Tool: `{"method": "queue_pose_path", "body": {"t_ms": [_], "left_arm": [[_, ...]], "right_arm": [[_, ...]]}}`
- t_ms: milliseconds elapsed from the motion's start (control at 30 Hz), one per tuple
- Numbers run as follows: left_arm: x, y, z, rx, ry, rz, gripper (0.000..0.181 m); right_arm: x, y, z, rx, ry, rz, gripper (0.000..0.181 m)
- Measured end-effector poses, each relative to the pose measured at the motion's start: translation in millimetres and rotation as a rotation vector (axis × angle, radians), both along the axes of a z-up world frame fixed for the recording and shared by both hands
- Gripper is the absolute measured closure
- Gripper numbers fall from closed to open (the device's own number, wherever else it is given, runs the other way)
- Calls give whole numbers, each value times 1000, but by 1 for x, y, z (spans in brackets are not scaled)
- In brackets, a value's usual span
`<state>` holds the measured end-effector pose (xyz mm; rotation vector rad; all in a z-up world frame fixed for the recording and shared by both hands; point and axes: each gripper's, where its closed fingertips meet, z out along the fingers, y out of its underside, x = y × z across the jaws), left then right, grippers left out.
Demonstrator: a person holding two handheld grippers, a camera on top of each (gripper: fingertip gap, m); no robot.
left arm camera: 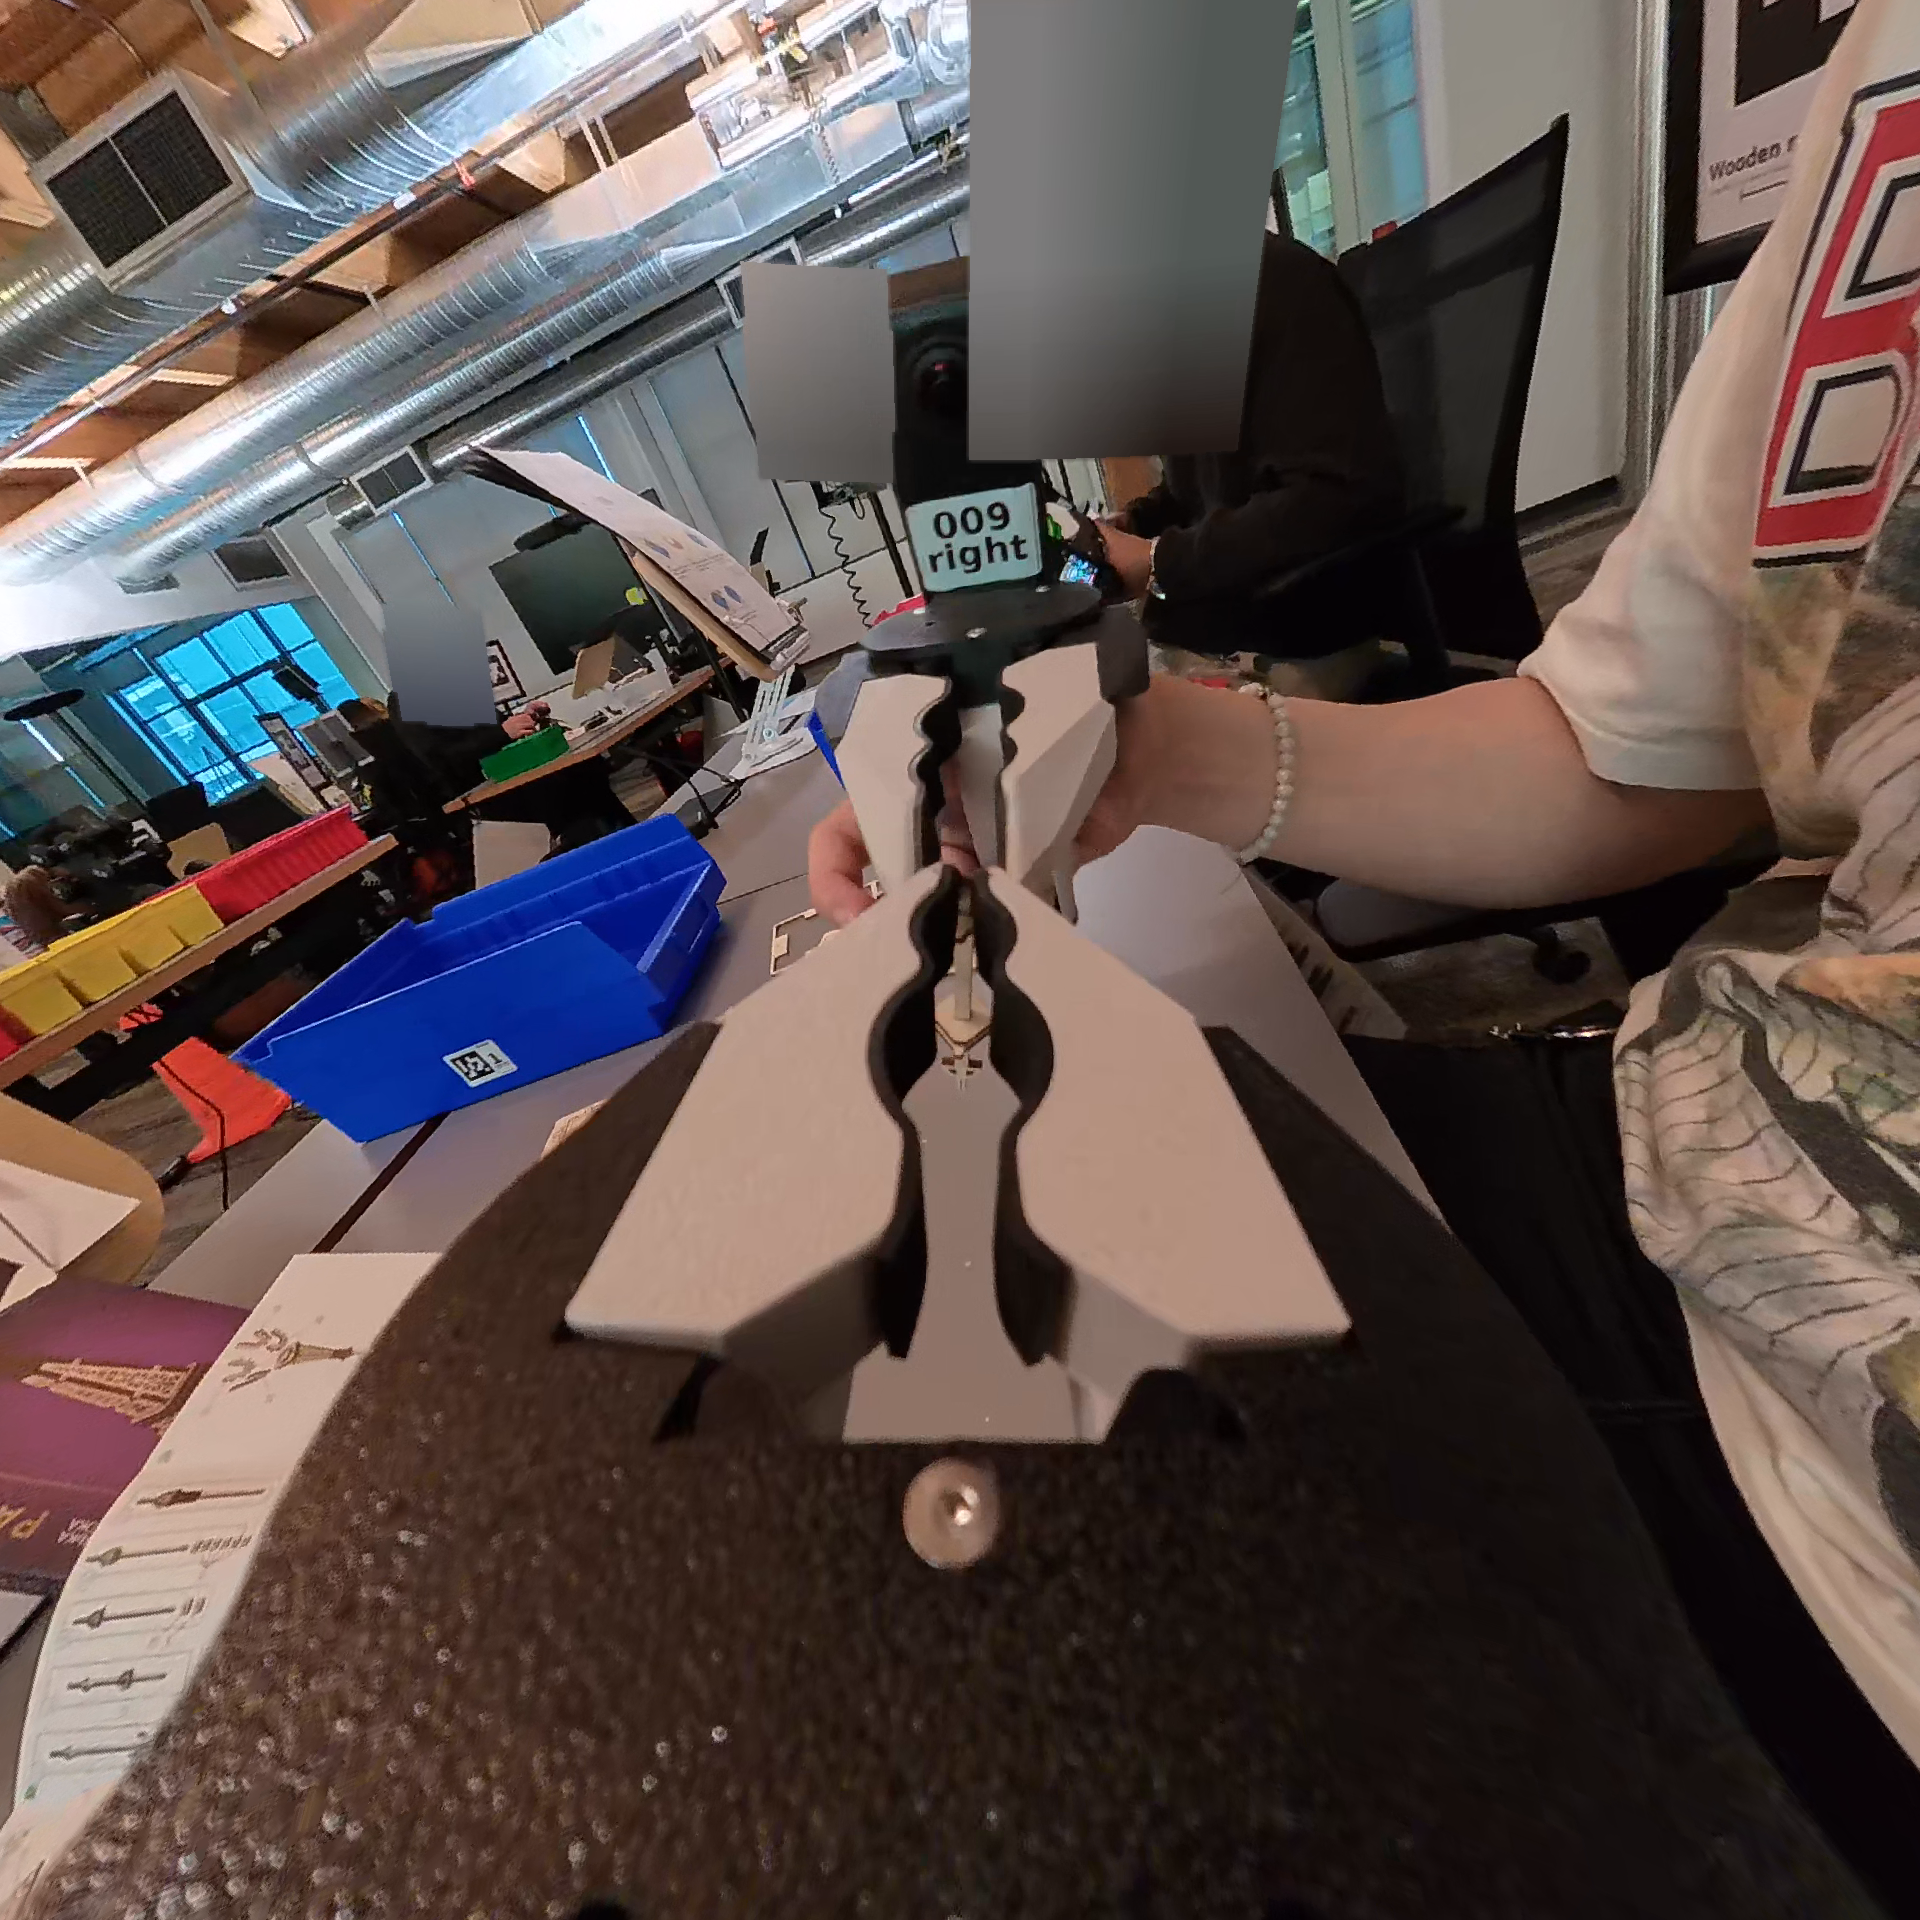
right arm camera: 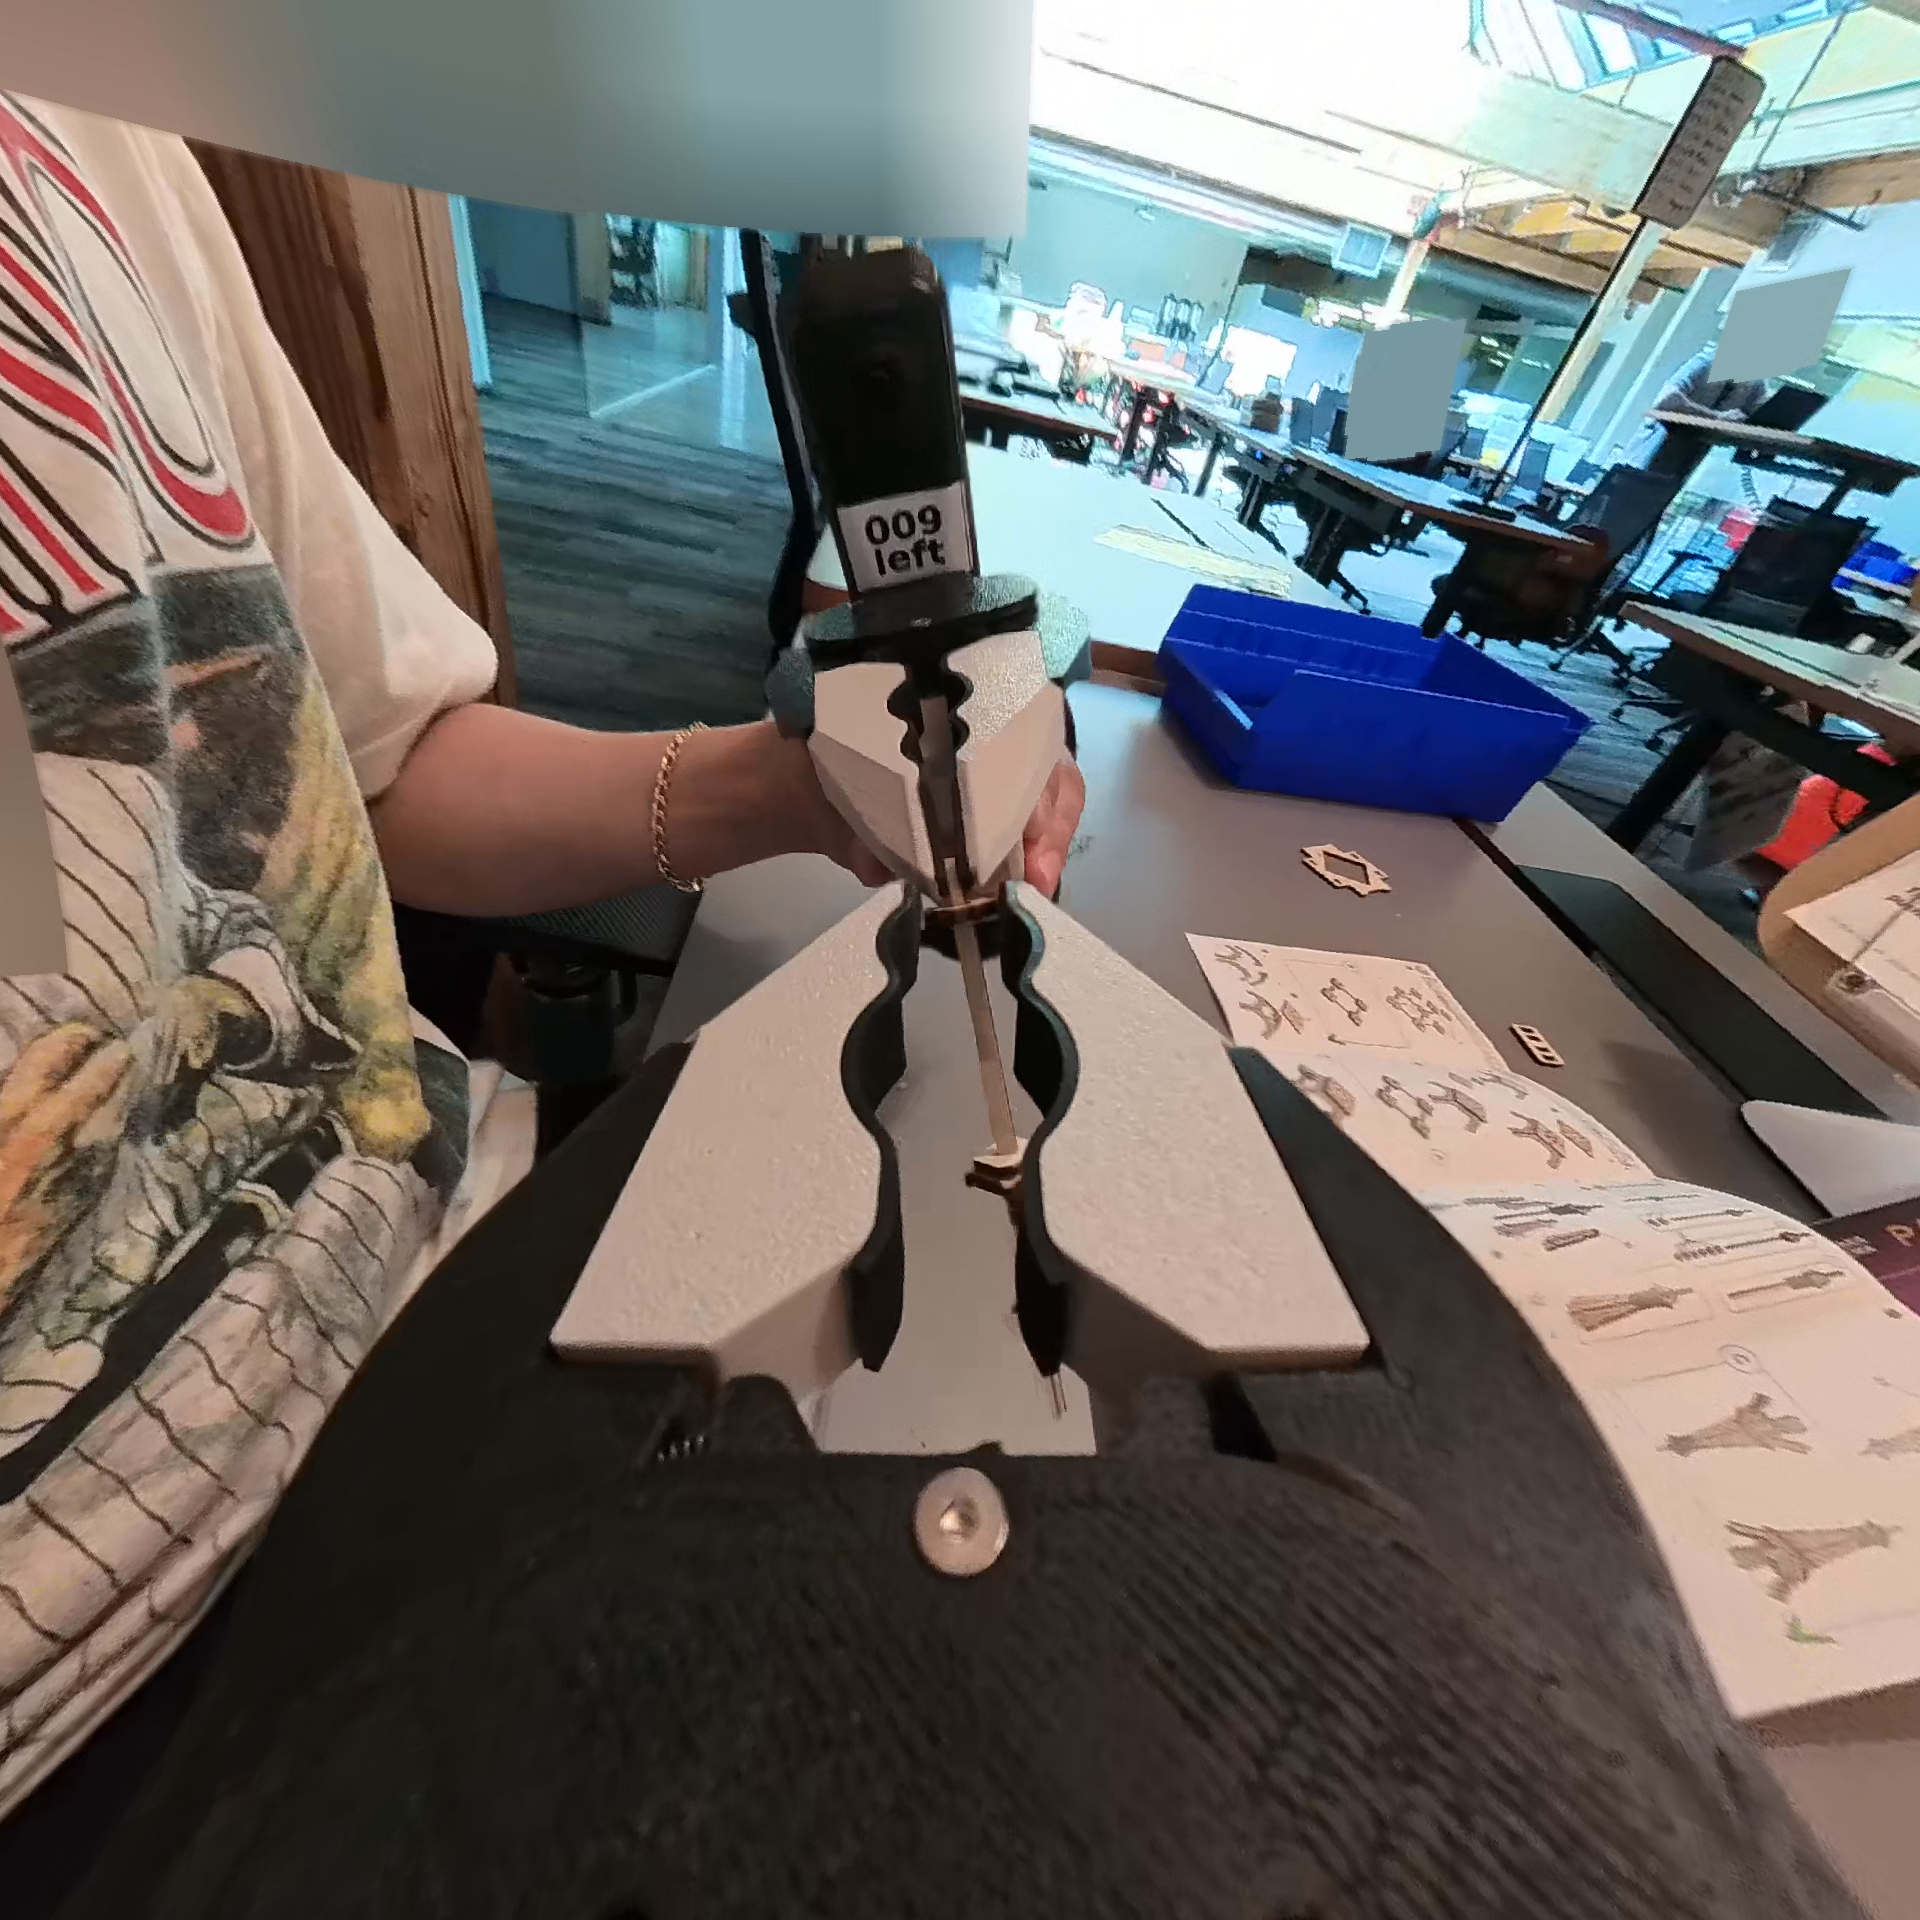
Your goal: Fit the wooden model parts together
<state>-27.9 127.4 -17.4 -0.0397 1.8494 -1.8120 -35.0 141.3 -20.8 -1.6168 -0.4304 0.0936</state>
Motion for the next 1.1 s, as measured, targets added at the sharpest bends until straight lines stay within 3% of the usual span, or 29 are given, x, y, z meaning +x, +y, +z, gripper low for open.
{"method": "queue_pose_path", "body": {"t_ms": [433,567,833,1100], "left_arm": [[2,0,2,-25,17,-1,181],[2,1,1,-33,20,-3,181],[-2,-3,2,-39,28,-38,181],[1,0,5,-58,28,-15,181]], "right_arm": [[2,4,-9,-41,-110,-40,174],[7,3,0,7,-50,-59,157],[-6,3,1,36,-27,22,163],[1,5,0,12,-74,-34,170]]}}
